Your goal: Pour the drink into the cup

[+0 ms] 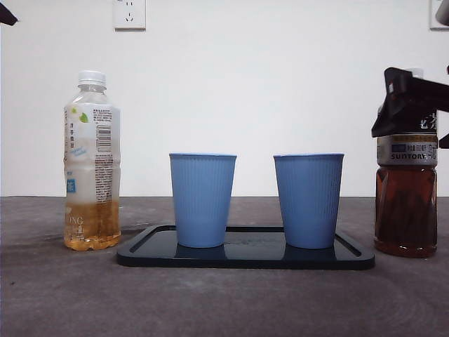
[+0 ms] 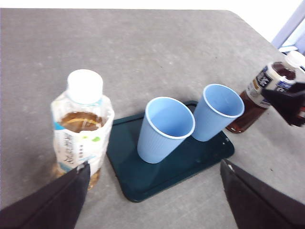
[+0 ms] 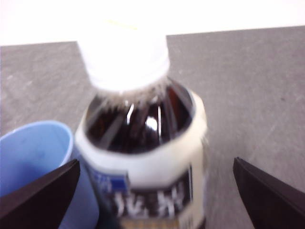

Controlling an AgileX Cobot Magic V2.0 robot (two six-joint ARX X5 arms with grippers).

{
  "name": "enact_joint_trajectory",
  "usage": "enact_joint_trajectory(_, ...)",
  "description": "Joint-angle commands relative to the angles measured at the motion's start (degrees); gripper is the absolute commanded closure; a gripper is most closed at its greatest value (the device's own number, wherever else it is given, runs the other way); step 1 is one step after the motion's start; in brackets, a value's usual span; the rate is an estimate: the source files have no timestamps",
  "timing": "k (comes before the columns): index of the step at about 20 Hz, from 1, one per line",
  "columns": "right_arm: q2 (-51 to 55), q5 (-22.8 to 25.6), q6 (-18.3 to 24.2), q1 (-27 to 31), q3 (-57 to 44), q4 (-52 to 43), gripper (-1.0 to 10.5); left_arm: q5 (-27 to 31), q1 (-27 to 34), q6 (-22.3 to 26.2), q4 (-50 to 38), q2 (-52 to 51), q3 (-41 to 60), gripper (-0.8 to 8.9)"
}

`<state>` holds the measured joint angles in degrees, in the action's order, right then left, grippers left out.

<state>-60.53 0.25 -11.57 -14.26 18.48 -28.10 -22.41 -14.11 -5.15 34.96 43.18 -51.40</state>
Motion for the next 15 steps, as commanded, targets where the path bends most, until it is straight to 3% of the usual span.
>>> enact_joint_trajectory(1,-3.7,0.3,0.7,-0.2,0.0,-3.8,4.3,0.1,-0.6,0.0,-0.3,0.3,-0.9,3.77)
enact_joint_trajectory(10,-7.3,0.2,0.9,-0.2,0.0,-9.2,6.9,0.1,-1.4,0.0,-0.3,0.3,-0.9,3.77)
enact_joint_trajectory(15,-5.8,0.3,3.6,-0.2,1.2,-5.9,7.3,0.1,-1.4,0.2,-0.2,0.3,-0.9,3.77)
